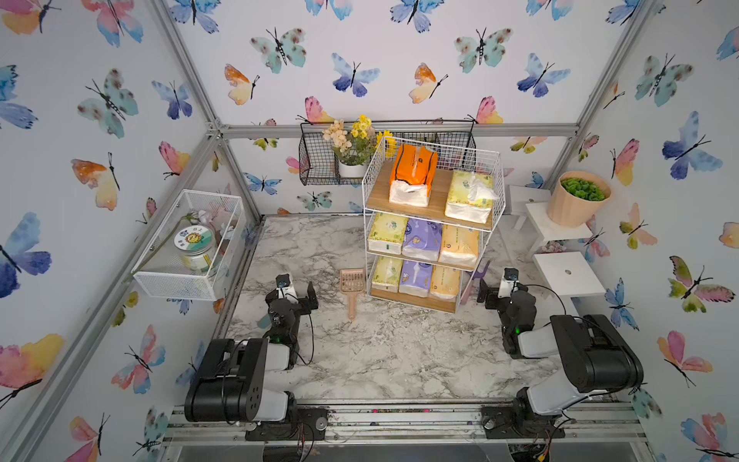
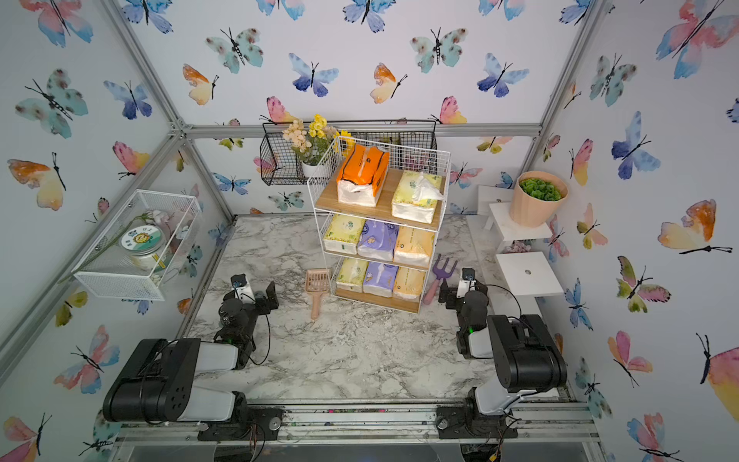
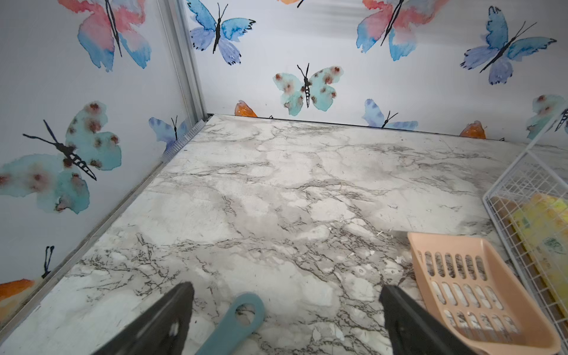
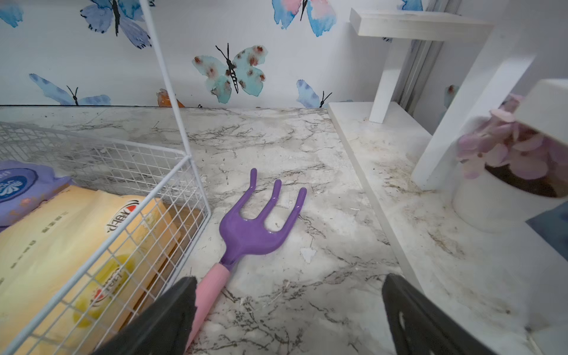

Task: Remove the tissue boxes from the shelf
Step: Adjust the shelf at the center of the board.

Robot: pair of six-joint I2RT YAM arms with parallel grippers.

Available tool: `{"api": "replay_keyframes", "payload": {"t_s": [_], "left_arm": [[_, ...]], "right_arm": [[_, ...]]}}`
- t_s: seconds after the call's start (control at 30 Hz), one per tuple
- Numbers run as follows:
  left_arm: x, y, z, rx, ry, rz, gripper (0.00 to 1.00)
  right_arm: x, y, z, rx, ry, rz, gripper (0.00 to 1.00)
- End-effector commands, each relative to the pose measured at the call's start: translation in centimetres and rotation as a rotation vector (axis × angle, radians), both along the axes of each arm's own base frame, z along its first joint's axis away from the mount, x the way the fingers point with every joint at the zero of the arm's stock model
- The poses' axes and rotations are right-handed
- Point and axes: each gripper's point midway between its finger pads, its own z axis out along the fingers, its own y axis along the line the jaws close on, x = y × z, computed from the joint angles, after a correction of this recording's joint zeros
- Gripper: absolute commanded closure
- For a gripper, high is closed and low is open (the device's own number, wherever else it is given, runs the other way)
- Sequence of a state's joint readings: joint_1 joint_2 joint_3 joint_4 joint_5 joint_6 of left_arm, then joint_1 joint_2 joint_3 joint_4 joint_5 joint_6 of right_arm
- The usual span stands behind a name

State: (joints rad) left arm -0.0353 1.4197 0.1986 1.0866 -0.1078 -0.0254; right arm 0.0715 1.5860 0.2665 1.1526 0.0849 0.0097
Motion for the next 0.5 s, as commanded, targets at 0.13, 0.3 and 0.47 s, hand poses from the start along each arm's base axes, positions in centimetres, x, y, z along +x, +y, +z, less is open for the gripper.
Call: {"api": "replay_keyframes", "payload": {"t_s": [0.13,0.3,0.47], "left_arm": [[0.1,0.1,0.6,0.01,-0.014,0.008,0.01],[0.1,0.1,0.6,0.009,-0.016,0.007,0.01],[-0.6,-0.1,1.6,0.009,-0.049,-0.007,0.01]], "right_arm": [[0.1,0.0,0.7,0.006,-0.024,0.004,0.01],[0.1,0.0,0.7,0.006,-0.023,0.005,0.01],[-1.2,0.2,2.5,0.009,-0.114,0.02,0.01]]}}
